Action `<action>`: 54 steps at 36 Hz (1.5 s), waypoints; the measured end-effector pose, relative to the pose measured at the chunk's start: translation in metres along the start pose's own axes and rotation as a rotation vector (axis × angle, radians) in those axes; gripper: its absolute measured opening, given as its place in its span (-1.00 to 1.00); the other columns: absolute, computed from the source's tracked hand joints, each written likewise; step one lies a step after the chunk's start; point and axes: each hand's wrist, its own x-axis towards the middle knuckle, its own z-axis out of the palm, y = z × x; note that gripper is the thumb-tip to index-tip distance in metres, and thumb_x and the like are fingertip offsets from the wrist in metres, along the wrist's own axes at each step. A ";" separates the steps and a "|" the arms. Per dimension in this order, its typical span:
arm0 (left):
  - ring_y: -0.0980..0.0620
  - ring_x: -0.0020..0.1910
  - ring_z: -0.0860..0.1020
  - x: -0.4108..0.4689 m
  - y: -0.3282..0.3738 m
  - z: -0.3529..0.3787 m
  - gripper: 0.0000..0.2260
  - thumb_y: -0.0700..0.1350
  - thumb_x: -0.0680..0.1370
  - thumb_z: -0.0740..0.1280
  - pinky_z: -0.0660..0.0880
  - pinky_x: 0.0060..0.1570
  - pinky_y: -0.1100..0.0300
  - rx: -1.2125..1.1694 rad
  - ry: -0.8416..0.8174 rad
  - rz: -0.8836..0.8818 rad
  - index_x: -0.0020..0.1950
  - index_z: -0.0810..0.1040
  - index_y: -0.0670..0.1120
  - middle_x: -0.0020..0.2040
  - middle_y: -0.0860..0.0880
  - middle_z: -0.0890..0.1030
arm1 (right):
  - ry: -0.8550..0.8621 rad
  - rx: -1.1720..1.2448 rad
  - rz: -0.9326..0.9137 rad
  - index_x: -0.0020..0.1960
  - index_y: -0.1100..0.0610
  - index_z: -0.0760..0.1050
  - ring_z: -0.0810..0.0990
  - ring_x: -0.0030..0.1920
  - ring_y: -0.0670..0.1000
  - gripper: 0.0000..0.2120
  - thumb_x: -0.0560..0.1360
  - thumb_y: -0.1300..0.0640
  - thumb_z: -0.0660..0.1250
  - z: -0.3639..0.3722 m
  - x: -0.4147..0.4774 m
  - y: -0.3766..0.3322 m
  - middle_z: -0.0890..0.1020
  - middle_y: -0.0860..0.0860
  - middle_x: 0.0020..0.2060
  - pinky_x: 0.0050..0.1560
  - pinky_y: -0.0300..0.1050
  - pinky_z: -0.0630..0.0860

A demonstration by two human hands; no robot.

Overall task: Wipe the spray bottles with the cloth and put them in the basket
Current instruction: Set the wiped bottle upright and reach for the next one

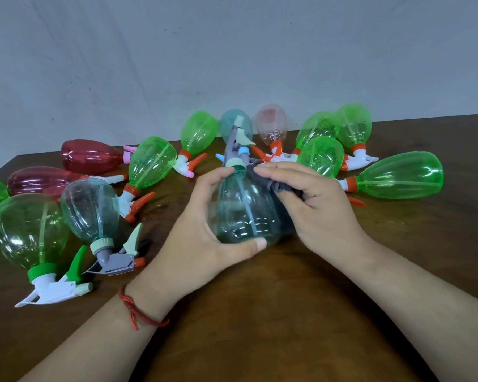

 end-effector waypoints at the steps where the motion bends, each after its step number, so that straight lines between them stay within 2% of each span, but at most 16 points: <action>1: 0.03 0.41 0.60 -0.001 0.002 0.001 -0.10 -0.27 0.37 0.69 0.58 0.33 0.15 -0.011 -0.028 0.008 0.59 0.30 0.01 0.44 0.12 0.55 | 0.015 0.026 0.029 0.30 0.06 0.68 0.61 0.33 -0.15 -0.63 0.65 0.40 0.30 0.000 0.001 0.001 0.69 -0.15 0.25 0.42 -0.17 0.49; 4: -0.10 0.41 0.60 -0.004 0.004 0.003 -0.11 -0.27 0.38 0.67 0.59 0.32 0.08 -0.064 -0.084 0.025 0.60 0.29 -0.02 0.47 0.02 0.53 | 0.045 0.108 0.092 0.30 0.05 0.64 0.64 0.30 -0.08 -0.66 0.66 0.37 0.30 0.001 0.002 0.001 0.71 -0.14 0.22 0.40 -0.01 0.53; 7: -0.13 0.47 0.55 -0.001 0.002 0.000 -0.10 -0.26 0.39 0.67 0.54 0.40 -0.03 -0.056 -0.110 0.024 0.61 0.28 -0.01 0.50 -0.01 0.51 | 0.078 0.180 0.101 0.17 0.05 0.62 0.68 0.22 -0.07 -0.72 0.64 0.38 0.33 -0.001 0.004 0.000 0.73 -0.10 0.12 0.33 -0.04 0.56; 9: -0.12 0.51 0.50 0.000 0.000 -0.003 -0.08 -0.21 0.39 0.69 0.50 0.46 -0.12 -0.011 -0.115 0.014 0.63 0.28 0.01 0.53 0.01 0.49 | 0.068 0.161 0.092 0.12 -0.01 0.66 0.68 0.23 -0.09 -0.71 0.64 0.37 0.35 -0.002 0.004 0.001 0.74 -0.13 0.12 0.36 0.00 0.56; 13: -0.03 0.53 0.48 0.000 -0.003 -0.004 -0.03 -0.18 0.39 0.72 0.48 0.49 -0.05 0.099 -0.118 0.016 0.66 0.24 0.07 0.54 0.09 0.47 | 0.012 0.141 0.105 0.17 -0.05 0.68 0.63 0.33 -0.10 -0.60 0.62 0.42 0.31 0.000 0.001 0.005 0.72 -0.13 0.22 0.47 0.10 0.49; 16: 0.05 0.51 0.50 -0.001 -0.002 -0.004 0.00 -0.20 0.39 0.71 0.49 0.47 0.04 0.113 -0.104 0.023 0.67 0.23 0.16 0.53 0.16 0.47 | -0.057 0.227 0.127 0.26 0.05 0.67 0.55 0.44 -0.07 -0.57 0.59 0.40 0.20 -0.003 0.000 0.003 0.67 -0.06 0.33 0.55 0.11 0.40; 18: 0.04 0.48 0.53 0.000 -0.001 -0.005 -0.01 -0.20 0.39 0.71 0.52 0.45 0.01 0.105 -0.082 0.030 0.66 0.25 0.17 0.51 0.14 0.50 | -0.088 0.263 0.126 0.32 0.14 0.66 0.51 0.48 -0.04 -0.58 0.59 0.35 0.17 -0.005 0.000 0.001 0.64 -0.02 0.37 0.57 0.13 0.36; 21: -0.02 0.48 0.53 0.001 -0.003 -0.004 -0.04 -0.17 0.37 0.72 0.50 0.46 -0.09 0.095 -0.029 0.042 0.64 0.29 0.15 0.52 0.09 0.50 | -0.065 0.200 0.071 0.31 0.16 0.66 0.54 0.45 -0.05 -0.72 0.67 0.26 0.29 -0.005 0.001 0.000 0.67 -0.02 0.34 0.54 0.12 0.40; 27: 0.04 0.48 0.54 0.006 -0.006 -0.010 -0.05 -0.12 0.37 0.73 0.51 0.45 -0.11 0.042 0.097 0.015 0.63 0.31 0.15 0.51 0.15 0.51 | -0.050 0.178 0.015 0.19 0.12 0.72 0.63 0.33 0.02 -0.80 0.60 0.28 0.45 -0.002 0.000 -0.001 0.70 -0.04 0.22 0.38 0.05 0.57; 30: 0.01 0.49 0.52 0.008 -0.009 -0.015 -0.05 -0.07 0.36 0.74 0.51 0.45 -0.11 0.058 0.143 0.016 0.62 0.31 0.17 0.53 0.09 0.50 | -0.086 0.114 -0.037 0.17 0.09 0.73 0.65 0.29 0.01 -0.80 0.58 0.27 0.48 0.000 -0.002 -0.005 0.69 -0.06 0.19 0.29 -0.09 0.58; 34: 0.00 0.47 0.54 0.009 -0.009 -0.015 -0.07 -0.04 0.35 0.72 0.53 0.43 -0.10 0.048 0.170 0.011 0.60 0.31 0.17 0.49 0.09 0.53 | -0.108 -0.027 -0.135 0.18 0.10 0.74 0.65 0.27 -0.02 -0.80 0.57 0.24 0.50 -0.002 -0.002 -0.007 0.70 -0.07 0.18 0.33 -0.14 0.53; 42: -0.05 0.46 0.56 0.010 -0.010 -0.011 -0.06 0.05 0.32 0.72 0.52 0.44 -0.14 0.001 0.167 -0.009 0.60 0.32 0.17 0.48 0.05 0.54 | -0.080 -0.079 -0.222 0.17 0.15 0.74 0.67 0.24 -0.06 -0.81 0.58 0.25 0.48 -0.004 -0.002 -0.009 0.71 -0.04 0.17 0.31 -0.13 0.55; 46: -0.04 0.47 0.55 0.009 -0.010 -0.012 -0.06 -0.02 0.35 0.74 0.53 0.43 -0.12 0.018 0.151 -0.009 0.61 0.30 0.15 0.50 0.06 0.52 | -0.066 -0.085 -0.242 0.17 0.14 0.73 0.67 0.23 -0.08 -0.82 0.58 0.26 0.47 -0.002 -0.002 -0.009 0.71 -0.04 0.17 0.31 -0.16 0.54; 51: 0.10 0.49 0.51 0.004 -0.002 -0.011 -0.04 -0.19 0.37 0.72 0.52 0.45 0.02 0.110 0.046 0.047 0.64 0.29 0.09 0.51 0.18 0.48 | -0.023 -0.033 -0.112 0.21 0.09 0.71 0.64 0.31 -0.07 -0.79 0.61 0.25 0.45 -0.002 0.001 -0.004 0.71 -0.08 0.20 0.42 -0.12 0.50; 54: -0.01 0.53 0.49 0.001 0.001 -0.006 -0.04 -0.23 0.37 0.71 0.50 0.47 -0.05 0.111 -0.027 0.083 0.65 0.28 0.05 0.53 0.09 0.46 | -0.004 0.027 -0.046 0.23 0.11 0.70 0.62 0.34 -0.05 -0.78 0.64 0.28 0.41 -0.005 0.004 0.000 0.71 -0.07 0.22 0.45 -0.07 0.48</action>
